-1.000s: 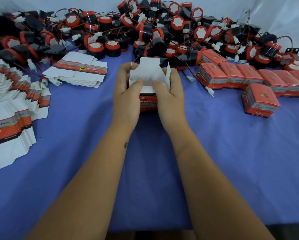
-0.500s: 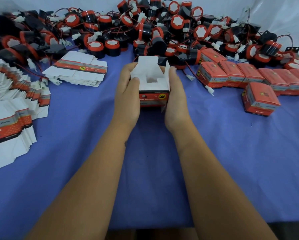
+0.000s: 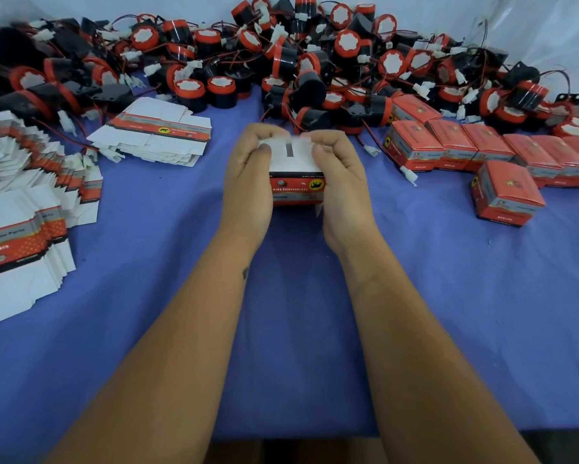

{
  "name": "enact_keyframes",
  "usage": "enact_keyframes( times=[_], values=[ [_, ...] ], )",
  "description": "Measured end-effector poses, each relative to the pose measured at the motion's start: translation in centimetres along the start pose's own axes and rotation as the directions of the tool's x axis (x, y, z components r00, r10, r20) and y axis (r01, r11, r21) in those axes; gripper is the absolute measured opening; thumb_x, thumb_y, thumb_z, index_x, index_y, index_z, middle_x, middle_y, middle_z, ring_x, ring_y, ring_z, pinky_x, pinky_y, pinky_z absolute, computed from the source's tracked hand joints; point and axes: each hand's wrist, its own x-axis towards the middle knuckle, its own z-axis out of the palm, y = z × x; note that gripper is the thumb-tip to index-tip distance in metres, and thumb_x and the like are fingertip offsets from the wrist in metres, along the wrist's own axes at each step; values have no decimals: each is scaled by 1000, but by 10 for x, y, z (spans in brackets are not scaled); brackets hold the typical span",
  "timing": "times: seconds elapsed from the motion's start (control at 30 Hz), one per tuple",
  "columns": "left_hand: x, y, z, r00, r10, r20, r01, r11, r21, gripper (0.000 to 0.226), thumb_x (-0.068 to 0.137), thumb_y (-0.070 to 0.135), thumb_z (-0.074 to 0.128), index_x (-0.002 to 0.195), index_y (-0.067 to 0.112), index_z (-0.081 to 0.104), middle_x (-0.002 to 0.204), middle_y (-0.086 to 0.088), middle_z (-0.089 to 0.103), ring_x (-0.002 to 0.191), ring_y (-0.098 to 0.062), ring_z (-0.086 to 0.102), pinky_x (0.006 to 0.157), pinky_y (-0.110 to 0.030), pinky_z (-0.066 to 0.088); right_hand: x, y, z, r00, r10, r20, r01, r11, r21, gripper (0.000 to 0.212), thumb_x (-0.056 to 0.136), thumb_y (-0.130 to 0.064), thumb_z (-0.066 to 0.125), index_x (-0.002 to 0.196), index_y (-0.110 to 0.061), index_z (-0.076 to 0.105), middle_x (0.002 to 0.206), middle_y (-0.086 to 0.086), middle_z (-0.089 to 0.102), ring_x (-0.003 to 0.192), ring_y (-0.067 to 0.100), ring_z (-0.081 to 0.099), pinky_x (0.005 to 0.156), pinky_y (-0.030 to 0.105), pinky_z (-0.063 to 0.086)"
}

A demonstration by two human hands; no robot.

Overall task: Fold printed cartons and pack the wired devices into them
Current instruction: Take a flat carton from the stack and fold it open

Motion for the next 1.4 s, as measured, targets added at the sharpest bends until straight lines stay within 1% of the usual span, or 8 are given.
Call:
enact_keyframes(
  times=[0.13, 0.5, 0.8, 0.97, 1.1, 1.2, 1.3, 1.4],
  values=[
    [-1, 0, -3, 996, -92, 22, 94, 986, -140, 26, 86, 19, 45, 70, 21, 65, 87, -5, 65, 79, -18, 65, 60, -29, 53, 0, -3, -2, 1000, -1, -10, 0, 999, -38, 30, 95, -13, 48, 71, -27, 62, 72, -13, 60, 67, 4, 57, 56, 22, 46],
    [-2, 0, -1, 1000, -21, -20, 22, 998, 61, 44, 76, -1, 46, 78, 35, 71, 82, 22, 71, 73, -1, 67, 56, -20, 53, -1, -7, -1, 998, -4, -57, -7, 980, -198, 35, 83, 7, 52, 96, -24, 61, 86, 2, 61, 77, 14, 61, 59, 25, 54],
    [-8, 5, -1, 982, 179, -60, -178, 984, 30, 26, 92, 19, 40, 110, 15, 58, 100, 3, 62, 89, -4, 60, 72, -19, 48, -7, -1, 7, 993, -66, -98, 17, 899, -438, 24, 89, -54, 40, 75, -63, 58, 101, -15, 53, 97, 3, 54, 86, 30, 47],
    [-8, 1, -3, 946, 315, -80, -269, 896, 353, 32, 91, 17, 43, 118, 16, 61, 109, 14, 61, 109, -10, 56, 97, -47, 47, -5, -6, -1, 997, 55, 46, -48, 989, -142, 17, 94, -21, 54, 102, -31, 65, 102, -3, 66, 91, 16, 66, 69, 34, 59],
    [-1, 2, -1, 1000, 8, -24, 0, 949, 316, 49, 97, 32, 43, 146, 25, 43, 151, 6, 39, 139, -10, 34, 114, -35, 31, -5, -5, -4, 998, -60, -14, 56, 975, -216, 41, 82, 12, 54, 102, -24, 56, 118, 2, 58, 100, 21, 64, 78, 30, 57],
    [2, -5, -5, 978, -208, -6, 206, 959, 195, 74, 96, 38, 59, 157, 24, 21, 141, 16, 46, 124, -2, 50, 100, -23, 42, -7, -1, -2, 999, -51, 7, 51, 964, -261, 42, 77, 17, 45, 100, -18, 52, 115, 9, 58, 87, 14, 58, 67, 23, 47],
    [8, -13, -10, 973, -211, -91, 228, 939, 258, 87, 86, 33, 75, 155, 15, 26, 131, 8, 59, 114, -5, 61, 92, -21, 50, -4, 1, -4, 1000, -17, 19, 19, 987, -161, 37, 78, 10, 44, 105, -13, 54, 97, -8, 63, 88, 14, 57, 72, 26, 48],
    [11, -14, -12, 967, -137, -213, 181, 962, 205, 74, 81, 23, 80, 144, 10, 43, 122, 4, 66, 105, 0, 65, 87, -20, 55, -2, 8, -6, 1000, 28, -11, -30, 953, -303, 50, 84, -1, 50, 128, -24, 50, 124, -5, 56, 103, 0, 57, 80, 21, 49]
  ],
)
